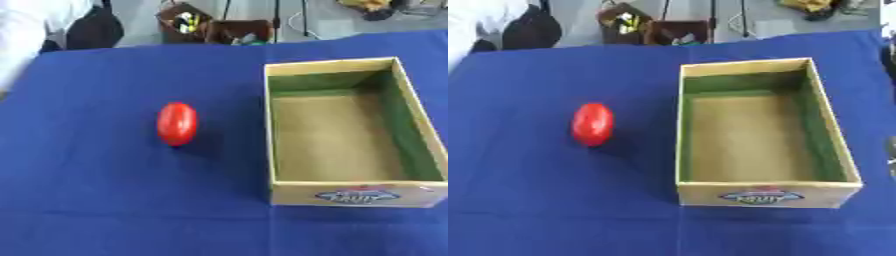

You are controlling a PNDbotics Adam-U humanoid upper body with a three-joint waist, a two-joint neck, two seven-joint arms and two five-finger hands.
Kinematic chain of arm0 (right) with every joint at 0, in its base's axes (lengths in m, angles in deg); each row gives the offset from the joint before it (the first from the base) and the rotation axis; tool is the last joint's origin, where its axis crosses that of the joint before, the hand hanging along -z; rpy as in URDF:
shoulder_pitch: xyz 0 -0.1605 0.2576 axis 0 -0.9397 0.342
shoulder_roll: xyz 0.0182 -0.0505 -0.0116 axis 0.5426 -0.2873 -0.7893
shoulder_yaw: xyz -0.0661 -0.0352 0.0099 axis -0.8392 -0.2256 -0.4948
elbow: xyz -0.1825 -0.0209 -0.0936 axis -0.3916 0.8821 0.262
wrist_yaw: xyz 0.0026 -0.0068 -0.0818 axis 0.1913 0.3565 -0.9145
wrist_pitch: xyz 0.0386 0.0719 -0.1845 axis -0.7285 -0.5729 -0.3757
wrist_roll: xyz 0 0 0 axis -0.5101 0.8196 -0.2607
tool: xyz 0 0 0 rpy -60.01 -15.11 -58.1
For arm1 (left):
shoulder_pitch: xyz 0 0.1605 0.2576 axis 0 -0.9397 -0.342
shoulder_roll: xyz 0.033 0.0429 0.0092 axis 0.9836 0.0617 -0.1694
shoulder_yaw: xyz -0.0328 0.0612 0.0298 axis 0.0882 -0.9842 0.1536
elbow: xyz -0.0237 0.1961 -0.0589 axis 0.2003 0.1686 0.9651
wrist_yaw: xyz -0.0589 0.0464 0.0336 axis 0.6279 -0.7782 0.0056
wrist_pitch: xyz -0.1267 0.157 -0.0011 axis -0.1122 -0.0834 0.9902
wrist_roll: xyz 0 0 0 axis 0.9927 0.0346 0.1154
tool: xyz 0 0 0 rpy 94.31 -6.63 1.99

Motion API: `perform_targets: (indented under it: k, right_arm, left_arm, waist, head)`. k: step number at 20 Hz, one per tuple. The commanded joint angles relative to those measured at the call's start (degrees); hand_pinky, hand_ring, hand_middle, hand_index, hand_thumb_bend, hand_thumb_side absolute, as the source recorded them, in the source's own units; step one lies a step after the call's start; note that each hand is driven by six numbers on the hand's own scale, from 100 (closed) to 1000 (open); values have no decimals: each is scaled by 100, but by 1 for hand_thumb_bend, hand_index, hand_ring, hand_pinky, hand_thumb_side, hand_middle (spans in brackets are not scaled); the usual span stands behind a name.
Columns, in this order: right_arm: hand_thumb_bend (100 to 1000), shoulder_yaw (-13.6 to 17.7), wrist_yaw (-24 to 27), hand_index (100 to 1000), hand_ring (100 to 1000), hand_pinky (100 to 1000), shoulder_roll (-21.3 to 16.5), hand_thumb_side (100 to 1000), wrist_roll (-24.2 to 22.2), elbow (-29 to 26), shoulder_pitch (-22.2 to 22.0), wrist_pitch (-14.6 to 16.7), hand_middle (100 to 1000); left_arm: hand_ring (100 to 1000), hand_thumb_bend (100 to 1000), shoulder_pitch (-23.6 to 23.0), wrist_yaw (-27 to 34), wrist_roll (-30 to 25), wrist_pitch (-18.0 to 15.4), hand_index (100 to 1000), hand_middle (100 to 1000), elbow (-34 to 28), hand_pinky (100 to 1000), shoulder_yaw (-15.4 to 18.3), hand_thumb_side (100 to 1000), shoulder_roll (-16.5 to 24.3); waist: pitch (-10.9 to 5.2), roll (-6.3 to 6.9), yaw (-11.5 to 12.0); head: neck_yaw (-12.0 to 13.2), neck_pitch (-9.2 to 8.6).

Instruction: Pick up objects on the table and place them in the box.

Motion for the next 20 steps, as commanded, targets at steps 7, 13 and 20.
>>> perform_targets:
  k: [7,13,20]
  right_arm:
    - [100,40,-23,701,921,903,-155,646,-26,-112,65,13,564]
    - [100,39,-28,702,920,902,-174,647,-23,-112,79,19,564]
    - [100,49,-41,701,921,902,-209,648,-19,-112,88,27,563]
  left_arm:
    - [530,666,-117,-85,21,-34,790,604,-99,426,49,1000,330]
    - [527,692,-216,-220,75,-5,789,602,-99,420,38,1000,468]
    - [526,712,-307,-398,129,120,795,606,-99,414,60,1000,699]
  waist:
    - [-107,-8,-6]
    - [-100,2,-18]
    - [-52,18,-38]
  head:
    - [-17,-2]
    - [-113,201]
    - [-133,238]
